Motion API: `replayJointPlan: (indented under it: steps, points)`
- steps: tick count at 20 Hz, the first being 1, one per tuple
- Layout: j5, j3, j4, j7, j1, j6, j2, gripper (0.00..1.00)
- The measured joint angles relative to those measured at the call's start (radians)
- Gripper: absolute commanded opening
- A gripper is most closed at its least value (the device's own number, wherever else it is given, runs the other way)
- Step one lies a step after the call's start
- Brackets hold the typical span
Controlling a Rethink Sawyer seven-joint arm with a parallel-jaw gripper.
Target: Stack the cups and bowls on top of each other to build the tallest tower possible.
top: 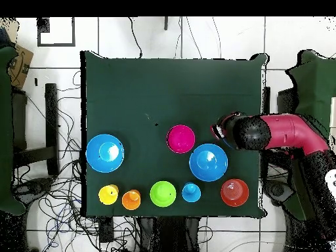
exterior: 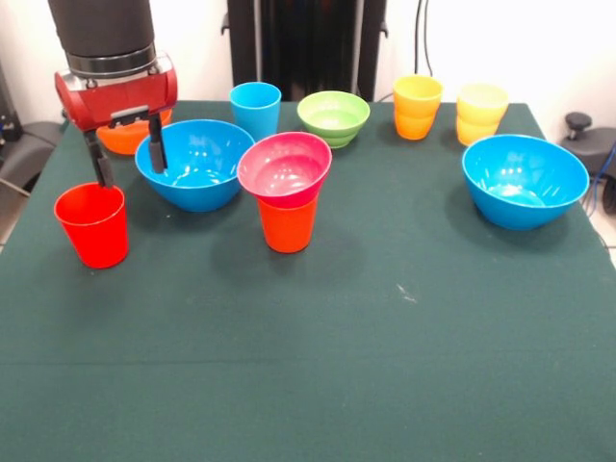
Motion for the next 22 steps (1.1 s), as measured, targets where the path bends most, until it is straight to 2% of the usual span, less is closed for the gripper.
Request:
replayJointPlan:
  steps: [9, 22]
  points:
    - [-0.029, -0.001, 0.000, 0.000, 0.042, 0.000, 0.000, 1.00]
    - [-0.035, -0.001, 0.000, 0.000, 0.045, 0.000, -0.001, 1.00]
